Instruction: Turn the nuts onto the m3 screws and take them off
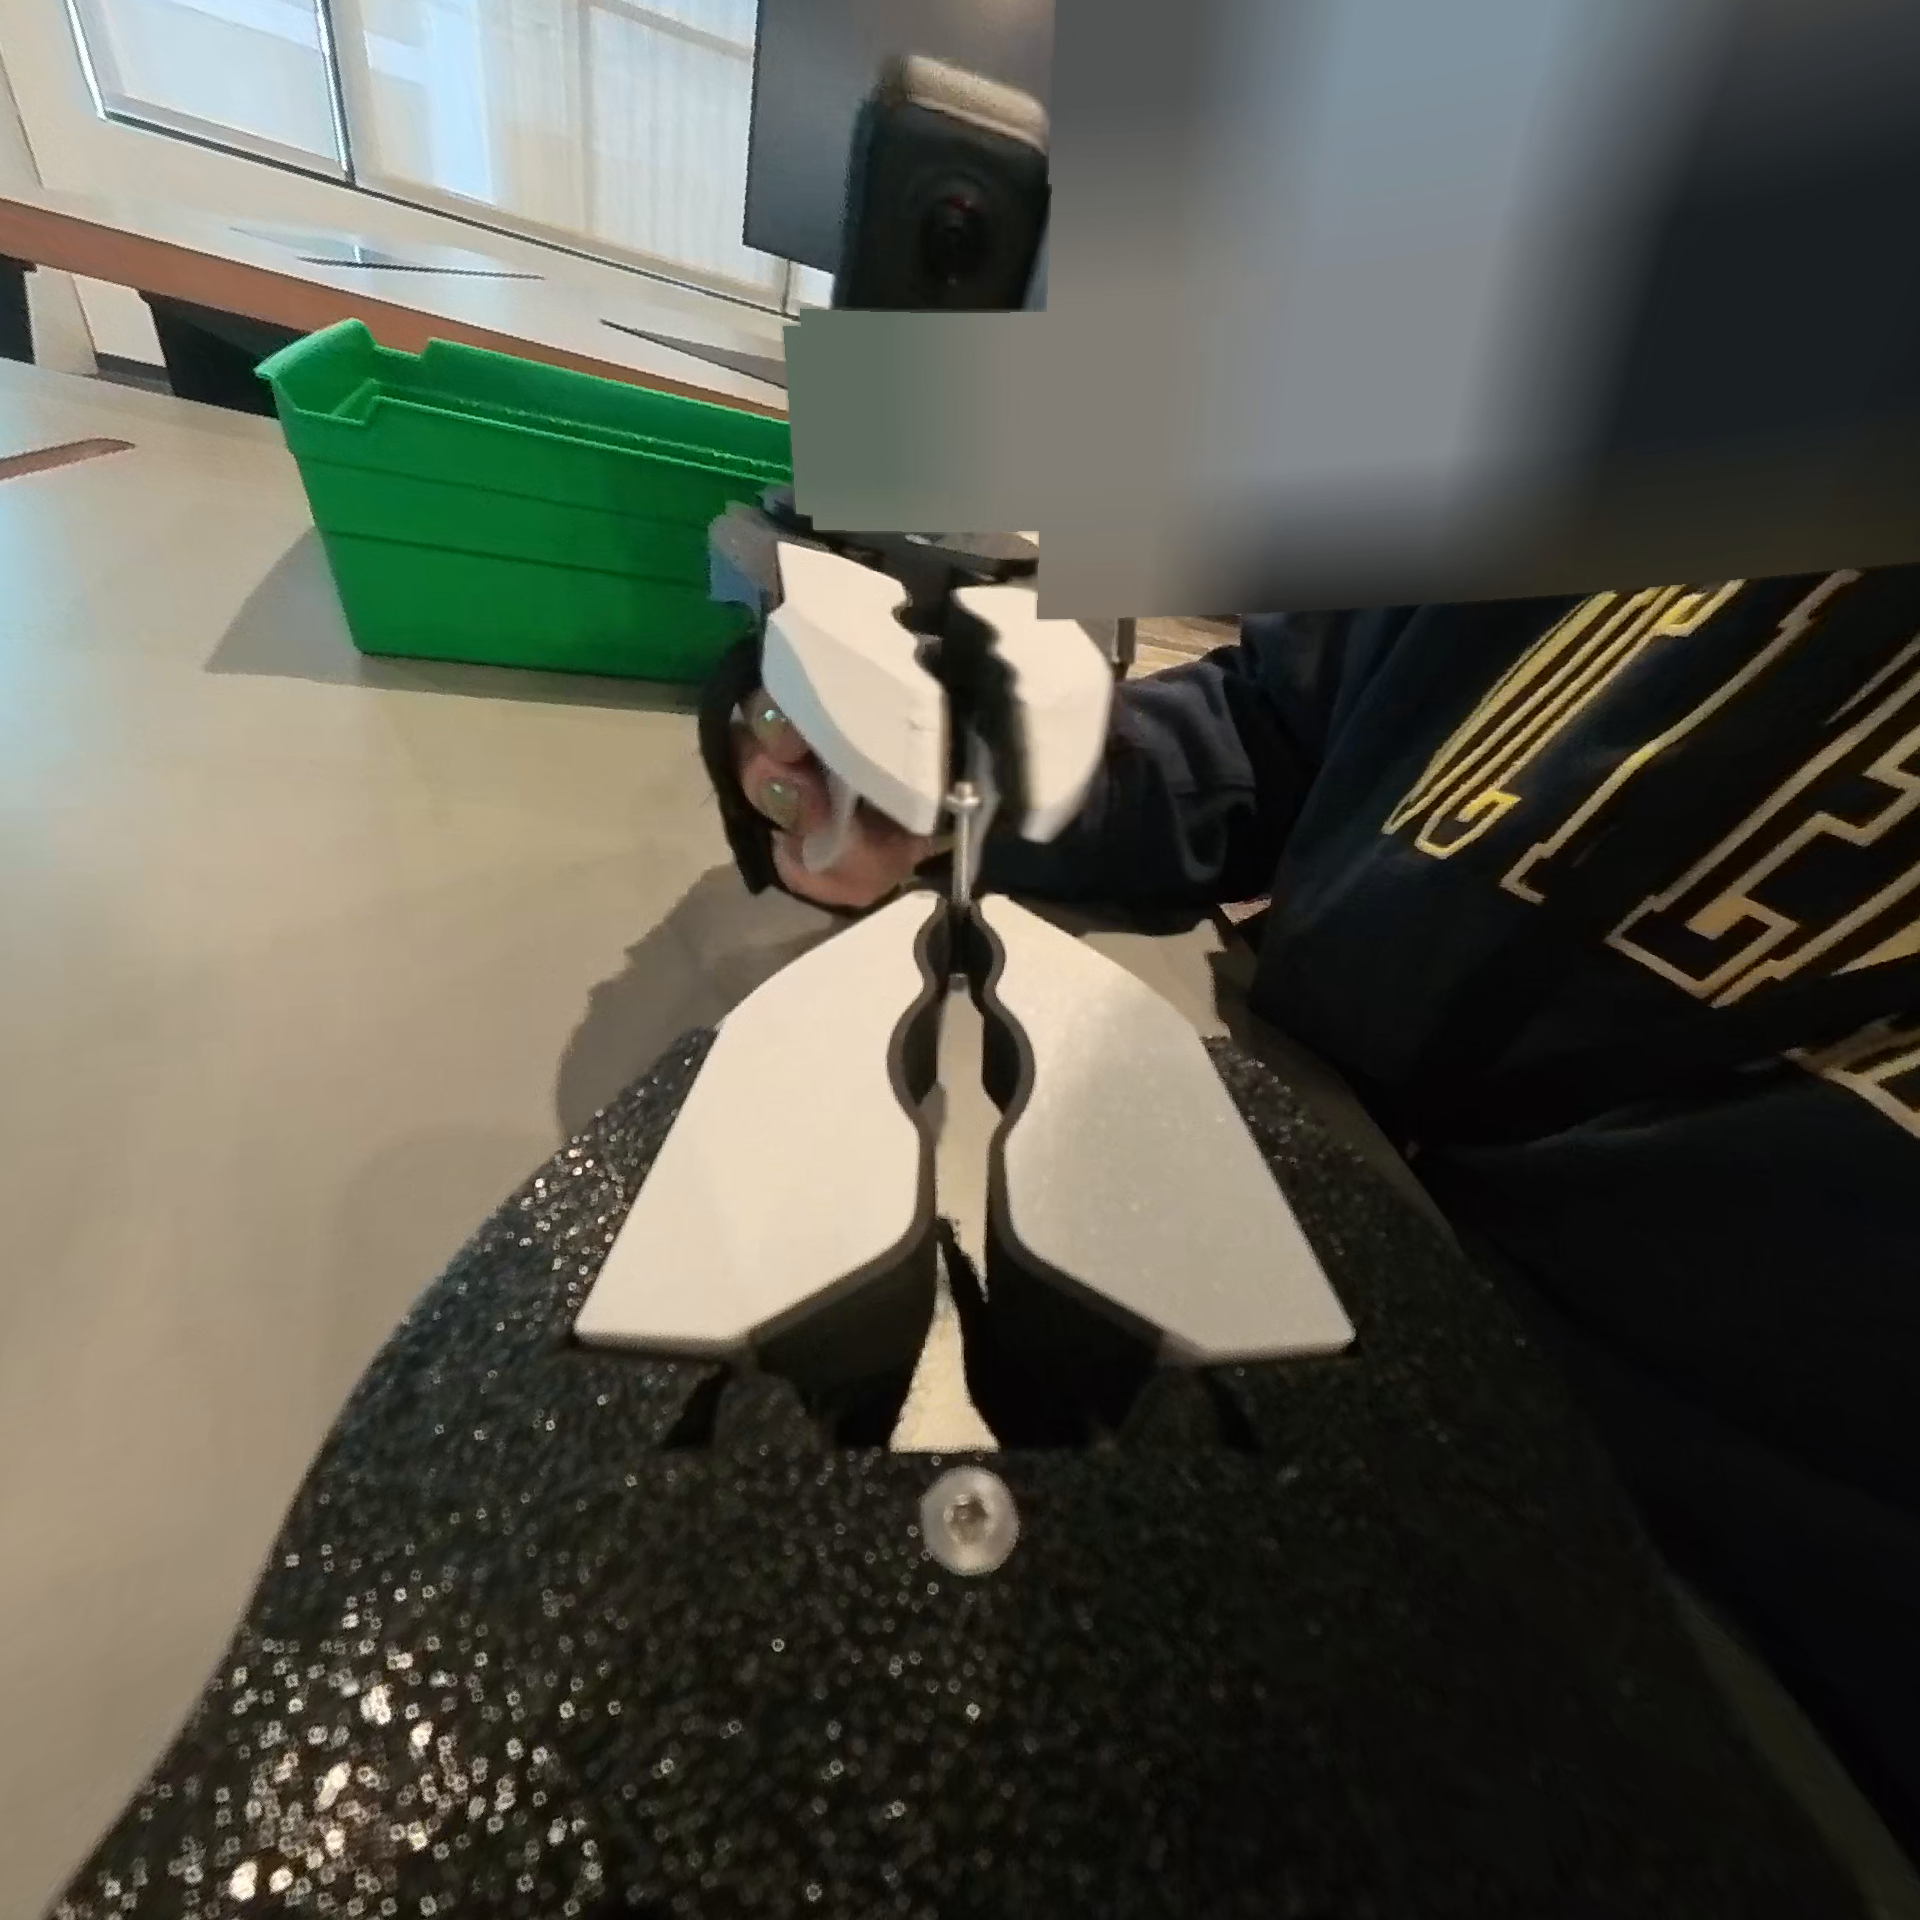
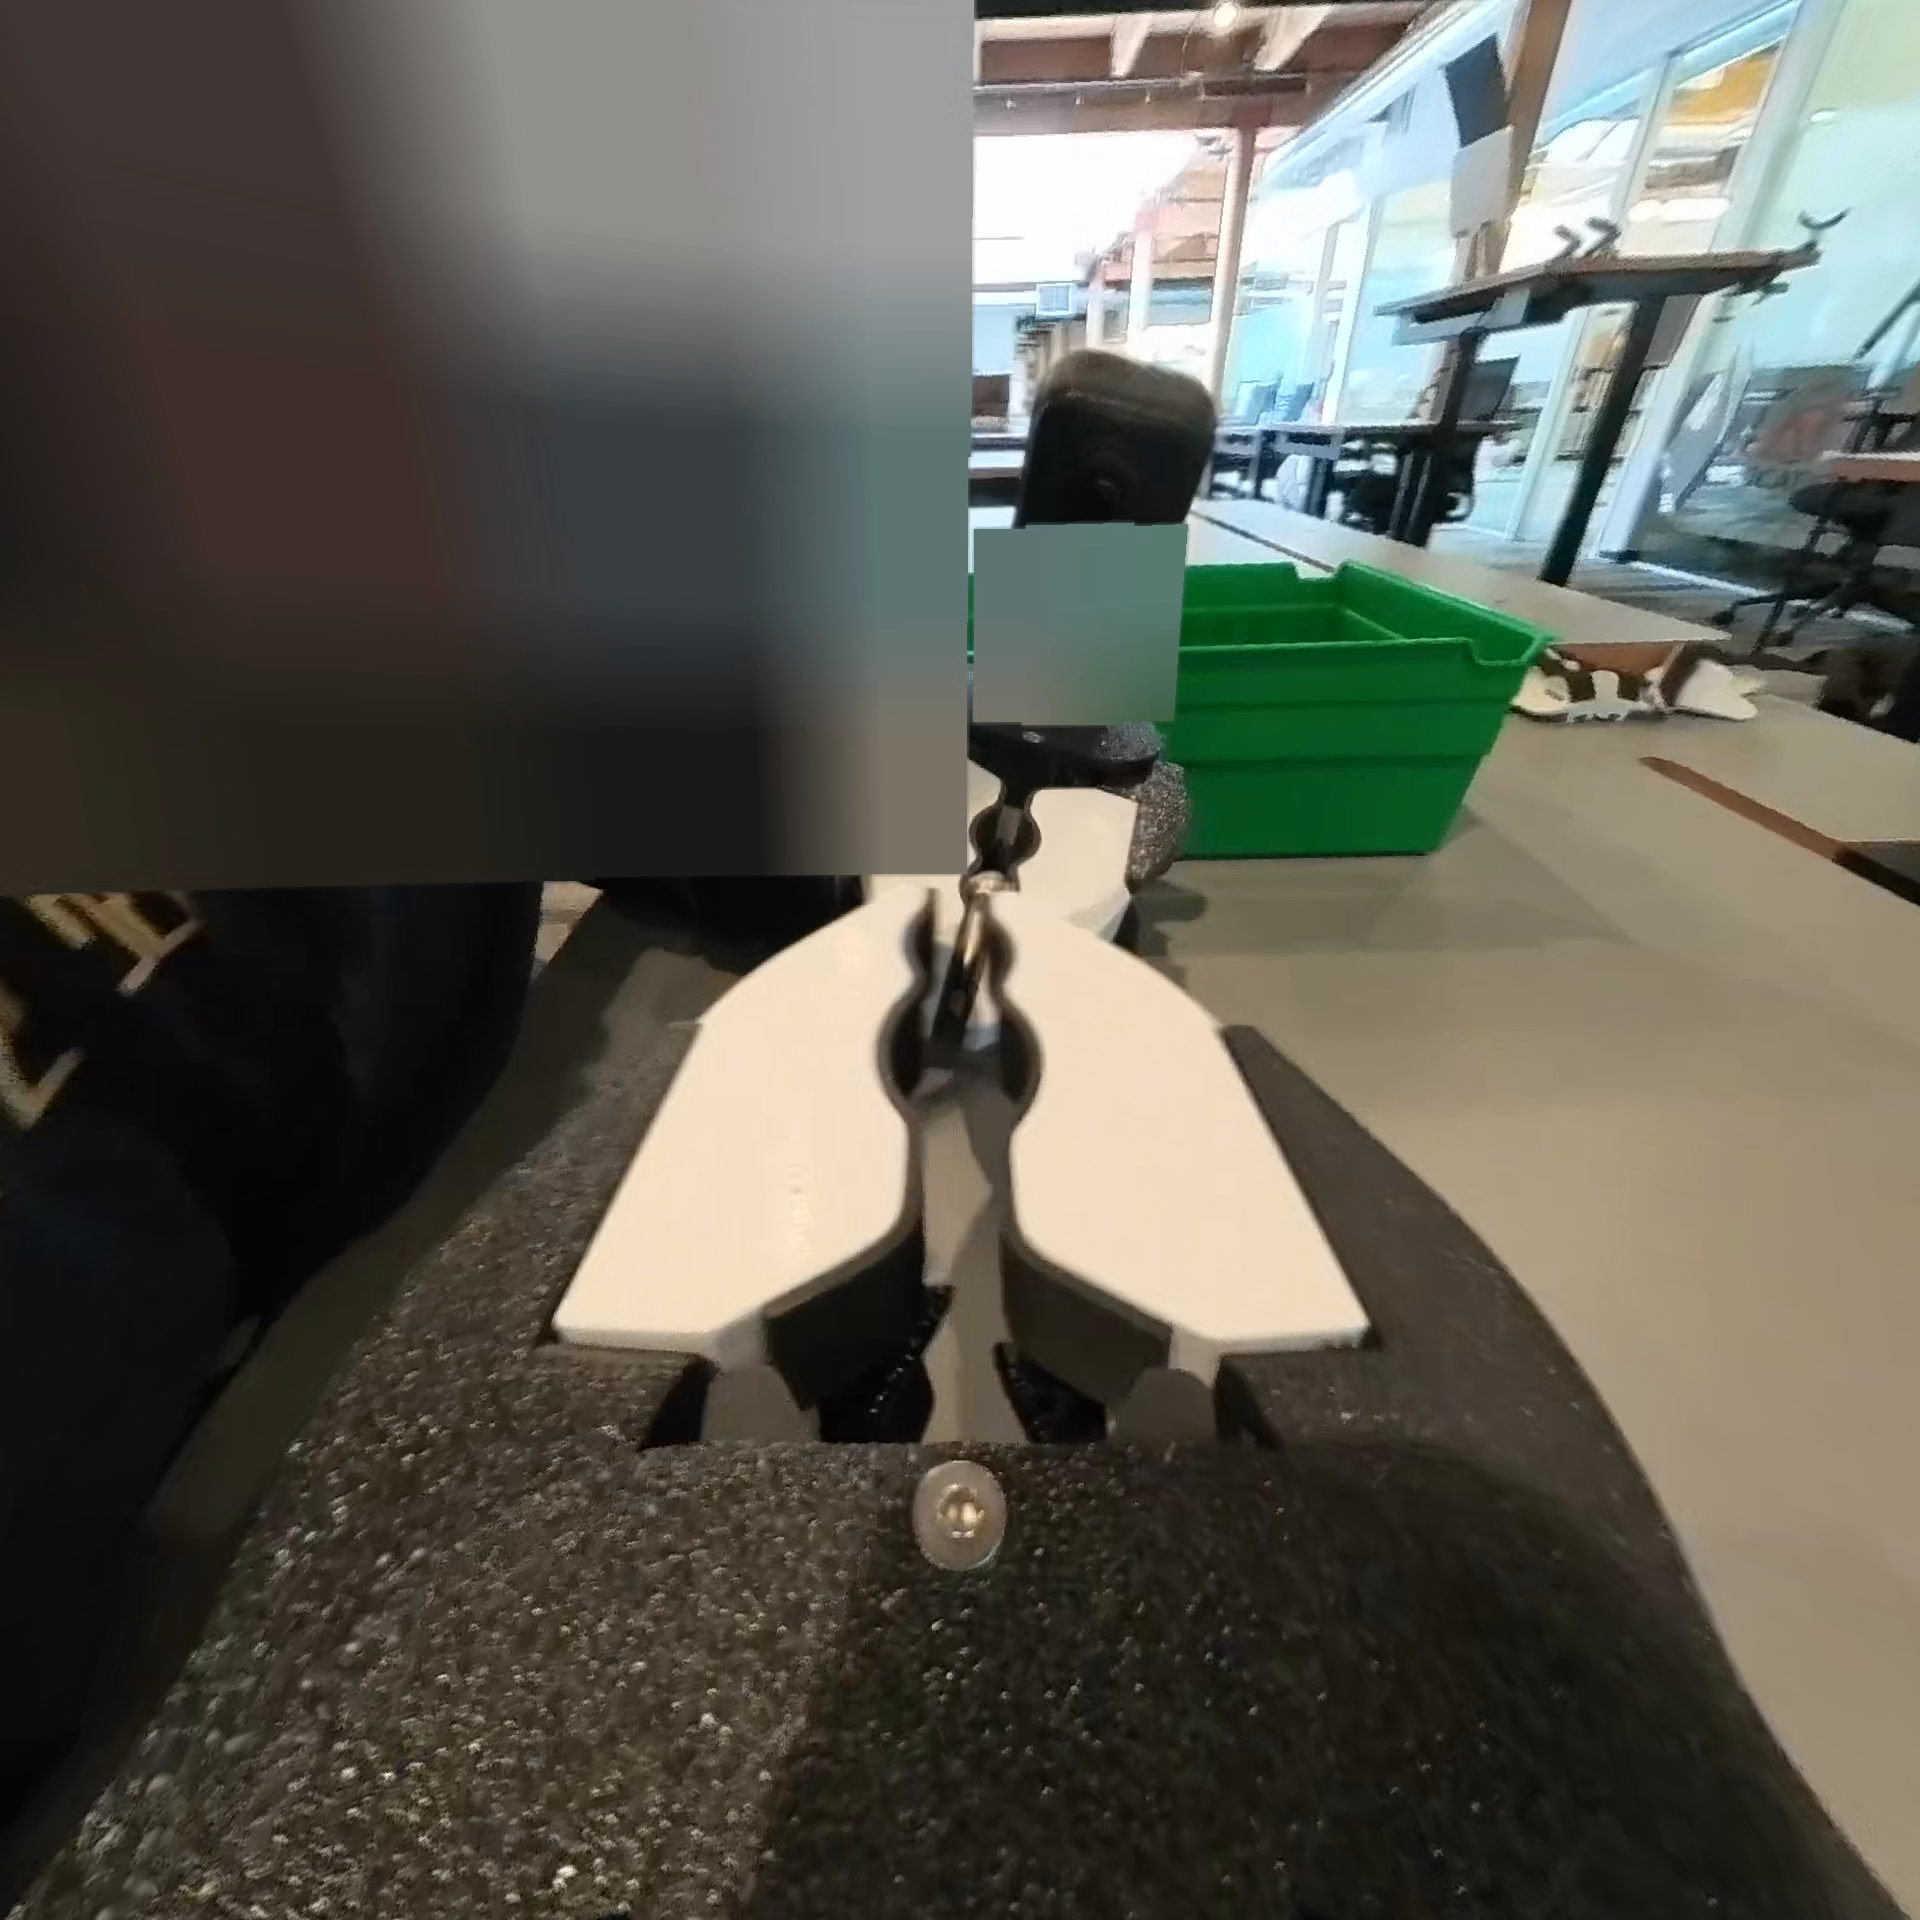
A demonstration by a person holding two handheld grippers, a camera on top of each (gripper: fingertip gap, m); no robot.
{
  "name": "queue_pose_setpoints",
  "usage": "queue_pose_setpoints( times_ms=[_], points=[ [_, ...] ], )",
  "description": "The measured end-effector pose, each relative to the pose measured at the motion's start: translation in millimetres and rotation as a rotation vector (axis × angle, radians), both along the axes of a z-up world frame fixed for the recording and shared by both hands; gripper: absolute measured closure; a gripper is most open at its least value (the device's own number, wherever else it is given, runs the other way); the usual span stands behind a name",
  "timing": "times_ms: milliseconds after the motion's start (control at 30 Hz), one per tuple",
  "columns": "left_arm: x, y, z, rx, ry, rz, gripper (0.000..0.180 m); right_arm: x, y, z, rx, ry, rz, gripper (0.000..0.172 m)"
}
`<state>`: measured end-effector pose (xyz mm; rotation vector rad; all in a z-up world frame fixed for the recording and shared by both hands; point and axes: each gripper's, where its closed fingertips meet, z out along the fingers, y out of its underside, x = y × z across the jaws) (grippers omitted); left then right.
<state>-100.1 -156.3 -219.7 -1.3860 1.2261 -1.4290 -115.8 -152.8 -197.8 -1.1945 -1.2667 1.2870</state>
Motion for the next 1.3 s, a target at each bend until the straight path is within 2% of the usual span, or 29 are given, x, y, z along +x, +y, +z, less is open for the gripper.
queue_pose_setpoints(
  times_ms=[33, 167, 267, 367, 467, 533, 633, 733, 867, 1067, 1200, 1300],
  points=[
    [0, 0, 0, -0.002, 0.002, 0.0, 0.178, 2, 2, 3, -0.014, 0.021, -0.005, 0.166],
    [2, -1, -1, -0.002, 0.009, -0.01, 0.178, -10, 3, 5, -0.038, 0.059, -0.037, 0.142],
    [3, -4, -1, -0.003, 0.009, -0.023, 0.178, -23, -7, 1, -0.031, 0.047, -0.008, 0.135],
    [3, -4, -1, 0.001, 0.003, -0.018, 0.178, -23, -16, -1, -0.027, 0.034, 0.05, 0.141],
    [-1, 0, 3, 0.003, -0.017, 0.0, 0.178, -11, -10, -3, -0.028, 0.021, 0.043, 0.142],
    [-4, 4, 4, -0.013, -0.028, 0.011, 0.178, -3, -4, 2, -0.051, 0.063, 0.03, 0.149],
    [-2, 2, 3, -0.023, -0.025, -0.007, 0.178, -7, -1, 14, -0.096, 0.137, 0.012, 0.138],
    [3, -6, 3, -0.017, -0.021, -0.035, 0.178, -19, -6, 10, -0.072, 0.114, 0.01, 0.127],
    [1, -2, 5, -0.025, -0.041, -0.018, 0.178, -20, -17, 11, -0.078, 0.133, 0.074, 0.132],
    [-6, 6, 11, -0.033, -0.069, 0.013, 0.179, -4, -6, 12, -0.076, 0.157, 0.039, 0.143],
    [-1, -1, 7, -0.035, -0.05, -0.022, 0.178, -14, -3, 15, -0.072, 0.17, -0.003, 0.13],
    [3, -5, 6, -0.032, -0.044, -0.037, 0.178, -23, -12, 11, -0.079, 0.156, 0.037, 0.127]
  ],
)
